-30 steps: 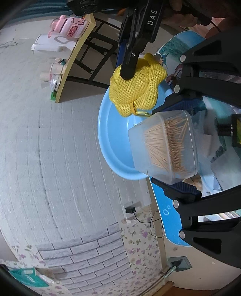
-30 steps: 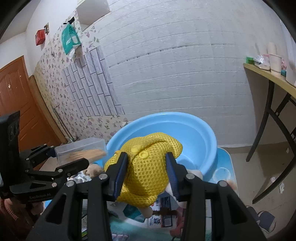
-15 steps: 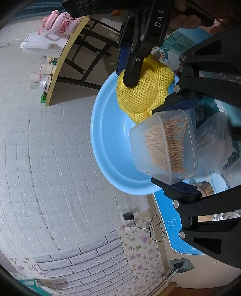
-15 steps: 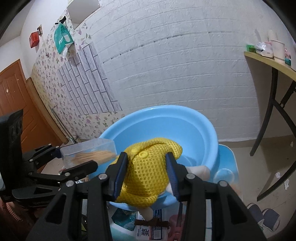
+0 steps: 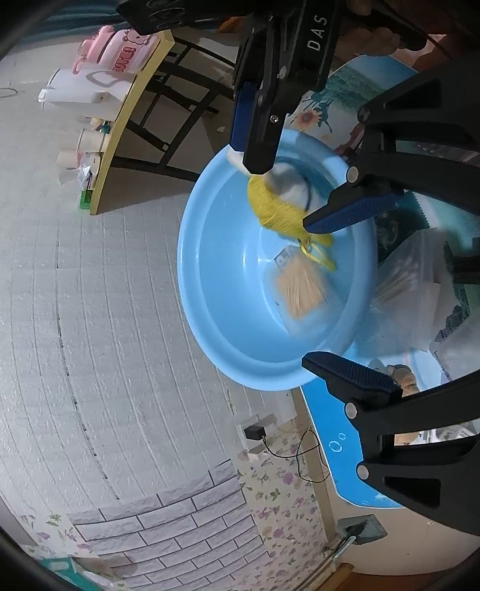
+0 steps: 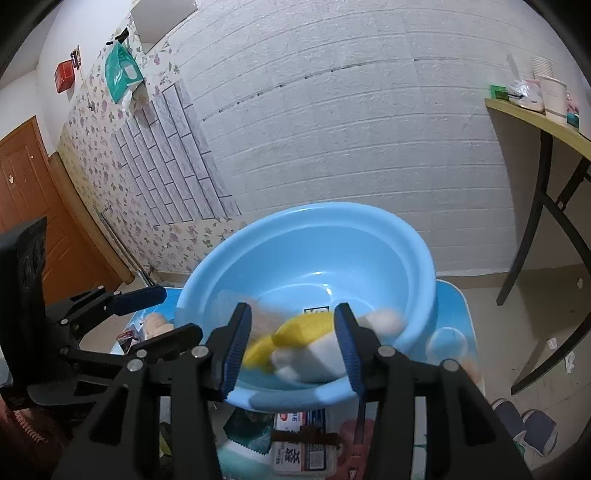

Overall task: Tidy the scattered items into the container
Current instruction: 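Carry both items over the blue basin and open both tools to drop them, then move both open tools back toward the remaining items on the table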

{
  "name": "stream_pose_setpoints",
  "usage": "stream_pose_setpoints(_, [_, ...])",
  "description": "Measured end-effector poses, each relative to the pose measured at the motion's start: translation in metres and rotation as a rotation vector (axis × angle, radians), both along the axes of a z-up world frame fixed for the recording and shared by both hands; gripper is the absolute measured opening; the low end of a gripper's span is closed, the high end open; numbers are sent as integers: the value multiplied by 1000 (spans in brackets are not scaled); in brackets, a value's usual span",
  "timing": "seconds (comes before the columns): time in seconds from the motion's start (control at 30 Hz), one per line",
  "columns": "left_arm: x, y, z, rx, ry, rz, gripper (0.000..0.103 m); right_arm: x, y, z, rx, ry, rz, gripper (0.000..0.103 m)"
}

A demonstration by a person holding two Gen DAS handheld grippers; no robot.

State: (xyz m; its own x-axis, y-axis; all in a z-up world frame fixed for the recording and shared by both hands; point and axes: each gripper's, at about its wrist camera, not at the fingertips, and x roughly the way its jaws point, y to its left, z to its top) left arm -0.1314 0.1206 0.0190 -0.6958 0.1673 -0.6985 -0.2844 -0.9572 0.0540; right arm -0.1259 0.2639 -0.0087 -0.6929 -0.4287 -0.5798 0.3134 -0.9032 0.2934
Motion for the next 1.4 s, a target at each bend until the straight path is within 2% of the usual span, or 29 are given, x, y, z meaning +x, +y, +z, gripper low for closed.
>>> stream_pose_setpoints(0.1, [10,-4,2,-3,3,5,72,7,2,0,5,-7,-4,46])
stream_pose_setpoints(0.27, [30,-14,7,-25,46,69,102,23,6,4,31,-4,-22,46])
stream_pose_setpoints(0.37, [48,-25,10,-46,110,103,103,37,7,7,52,10,-63,49])
stream_pose_setpoints(0.43, [65,-33,12,-75,193,120,103,47,9,8,39,17,-84,61])
stream_pose_setpoints(0.53, [85,-49,11,-78,257,123,103,58,9,9,27,23,-99,68])
stream_pose_setpoints(0.57, [87,-52,11,-71,249,119,103,64,8,10,35,40,-105,70])
stream_pose_setpoints(0.63, [94,-65,6,-15,207,93,103,72,4,10,65,81,-119,87])
stream_pose_setpoints(0.67, [98,-70,3,13,174,80,103,77,-1,10,83,105,-127,92])
stream_pose_setpoints(0.7, [103,-75,0,36,143,74,103,80,-3,7,88,125,-125,103])
stream_pose_setpoints(0.77, [116,-89,-7,95,107,106,103,88,-9,-1,93,139,-114,103])
stream_pose_setpoints(0.83, [128,-102,-12,142,86,125,103,95,-14,-11,94,110,-113,103])
stream_pose_setpoints(0.93, [143,-119,-23,111,79,168,103,108,-22,-25,102,63,-84,103])
stream_pose_setpoints(1.03, [156,-132,-28,84,87,191,103,125,-26,-30,130,55,-116,103])
stream_pose_setpoints(1.23, [169,-147,-33,107,79,209,103,139,-26,-31,138,36,-115,103])
stream_pose_setpoints(1.4, [174,-155,-44,120,50,229,103,140,-16,-39,102,-38,-134,102])
